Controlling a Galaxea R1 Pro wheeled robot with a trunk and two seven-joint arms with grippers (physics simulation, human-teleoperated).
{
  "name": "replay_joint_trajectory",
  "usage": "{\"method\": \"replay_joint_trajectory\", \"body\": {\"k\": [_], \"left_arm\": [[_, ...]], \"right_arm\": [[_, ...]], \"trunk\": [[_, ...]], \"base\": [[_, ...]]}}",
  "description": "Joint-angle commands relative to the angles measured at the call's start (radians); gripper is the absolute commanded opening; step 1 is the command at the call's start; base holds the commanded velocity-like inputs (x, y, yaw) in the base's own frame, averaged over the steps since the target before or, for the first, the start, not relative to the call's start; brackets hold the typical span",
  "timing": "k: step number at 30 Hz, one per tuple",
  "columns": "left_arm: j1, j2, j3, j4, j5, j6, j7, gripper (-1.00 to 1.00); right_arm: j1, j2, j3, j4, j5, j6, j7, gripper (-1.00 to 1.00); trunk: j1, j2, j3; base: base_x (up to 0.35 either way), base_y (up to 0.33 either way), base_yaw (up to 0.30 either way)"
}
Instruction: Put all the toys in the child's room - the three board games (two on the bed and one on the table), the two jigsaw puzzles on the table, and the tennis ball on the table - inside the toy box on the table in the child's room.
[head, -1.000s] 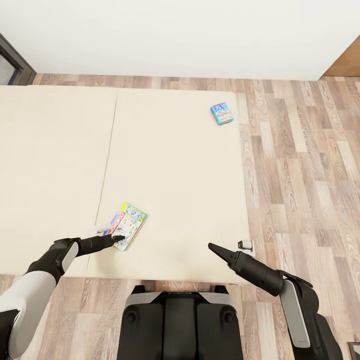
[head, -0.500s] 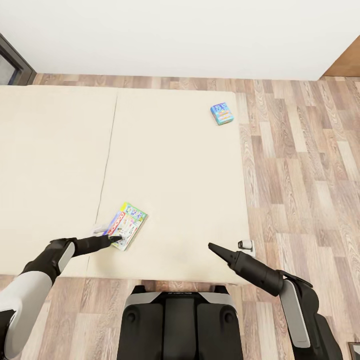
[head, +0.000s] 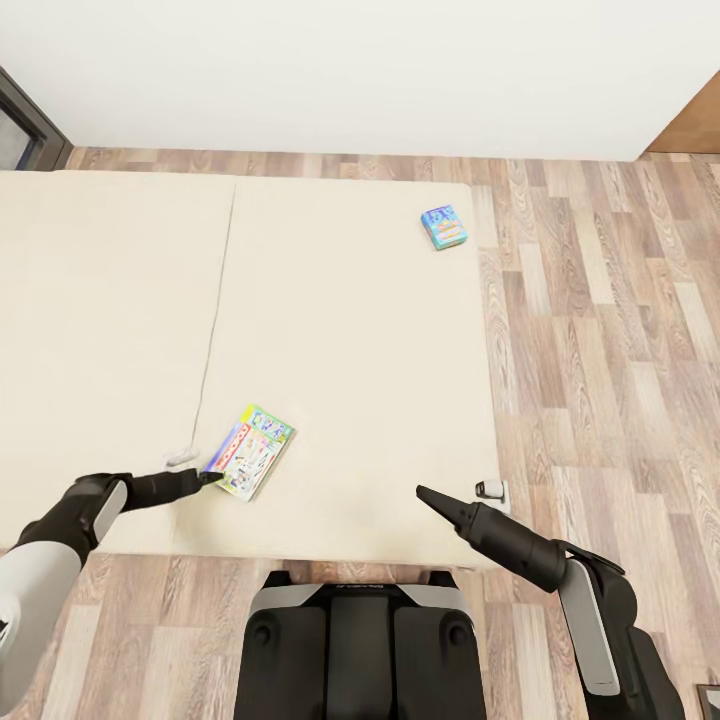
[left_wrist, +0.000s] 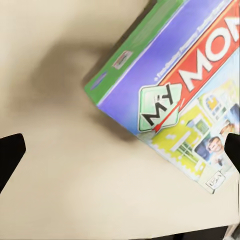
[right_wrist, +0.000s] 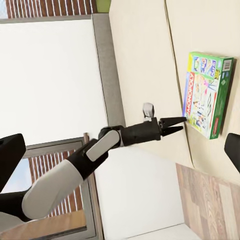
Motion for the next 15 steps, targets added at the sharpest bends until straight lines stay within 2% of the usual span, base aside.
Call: {"method": "replay_joint_trajectory", "body": {"k": [1, 7, 11, 13, 15], "left_arm": [[0.0, -0.002, 0.001, -0.005, 0.007, 0.009, 0.001, 1.0], [-0.002, -0.022, -0.008, -0.035, 0.006, 0.015, 0.008, 1.0], [-0.011, -0.062, -0.014, -0.043, 0.001, 0.022, 0.012, 1.0], [-0.044, -0.087, -0.015, -0.044, -0.018, 0.031, 0.015, 1.0], [-0.093, -0.106, -0.015, -0.045, -0.066, 0.048, 0.016, 1.0]], "right_arm": [[0.0, 0.001, -0.002, 0.0, 0.002, 0.004, 0.004, 1.0], [0.0, 0.001, -0.002, 0.0, 0.004, 0.004, 0.004, 1.0], [0.0, 0.002, -0.001, -0.001, 0.005, 0.004, 0.003, 1.0], [-0.001, 0.002, -0.001, -0.001, 0.005, 0.004, 0.001, 1.0], [0.0, 0.002, -0.001, -0.003, 0.004, 0.004, 0.0, 1.0]], "trunk": [[0.001, -0.001, -0.001], [0.001, -0.001, -0.001], [0.001, -0.001, -0.001], [0.001, -0.001, -0.001], [0.001, -0.001, -0.001]], "base": [[0.0, 0.0, 0.0], [0.0, 0.0, 0.0], [0.0, 0.0, 0.0], [0.0, 0.0, 0.0], [0.0, 0.0, 0.0]]}}
